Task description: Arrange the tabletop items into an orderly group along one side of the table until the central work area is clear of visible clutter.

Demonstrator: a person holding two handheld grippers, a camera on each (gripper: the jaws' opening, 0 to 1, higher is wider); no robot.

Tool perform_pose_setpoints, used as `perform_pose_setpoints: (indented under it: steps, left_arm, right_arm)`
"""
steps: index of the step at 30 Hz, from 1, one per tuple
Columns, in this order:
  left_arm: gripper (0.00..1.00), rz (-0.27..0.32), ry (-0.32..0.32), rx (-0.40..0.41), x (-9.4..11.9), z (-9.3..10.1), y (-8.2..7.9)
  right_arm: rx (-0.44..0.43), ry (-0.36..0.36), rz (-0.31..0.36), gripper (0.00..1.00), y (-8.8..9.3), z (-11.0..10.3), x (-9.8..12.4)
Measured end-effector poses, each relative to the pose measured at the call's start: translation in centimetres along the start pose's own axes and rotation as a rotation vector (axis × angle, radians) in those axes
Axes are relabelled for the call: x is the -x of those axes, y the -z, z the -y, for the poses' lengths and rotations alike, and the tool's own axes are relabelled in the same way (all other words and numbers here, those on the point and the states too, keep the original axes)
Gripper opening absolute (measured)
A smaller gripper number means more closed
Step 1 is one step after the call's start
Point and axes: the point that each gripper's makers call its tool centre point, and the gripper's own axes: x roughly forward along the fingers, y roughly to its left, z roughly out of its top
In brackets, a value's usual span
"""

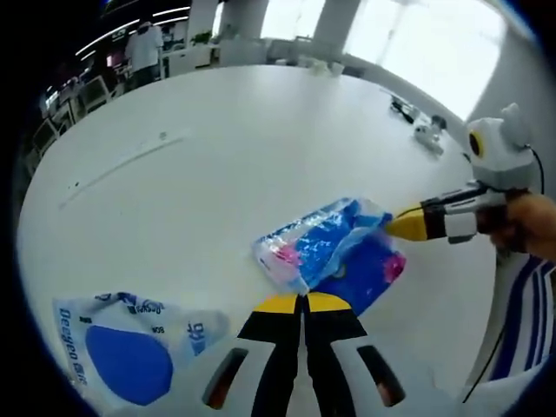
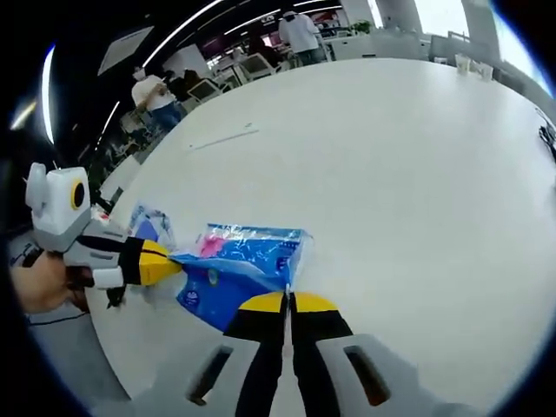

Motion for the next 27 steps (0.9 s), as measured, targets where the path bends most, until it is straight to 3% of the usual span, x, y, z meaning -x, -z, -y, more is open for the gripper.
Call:
perform_pose_setpoints:
  steps: [7,12,18,27]
  left_arm:
    - [0.00,0.003,0.017,0.005,0.0,0.1,0.0]
    - [0.01,0.010,0.016,-0.062,0.2,0.3,-0.1]
    - [0.19,0.034,-0.001,-0.049,0.7,0.0,-0.5]
    - [0.54,0.082,-0.059,-0.057,2.0,-1.2,-1.7]
  right_arm:
    - [0.036,-0.005,0.016,0.00,0.1,0.1,0.1]
    - [0.053,0.001,0.034,0.05,0.2,0.2,0.3]
    - [0.059,0.008,0.078,0.22,-0.3,0.6,0.9]
    - [0.086,0.028,0.118,0.41,-1.0,0.4,1.8]
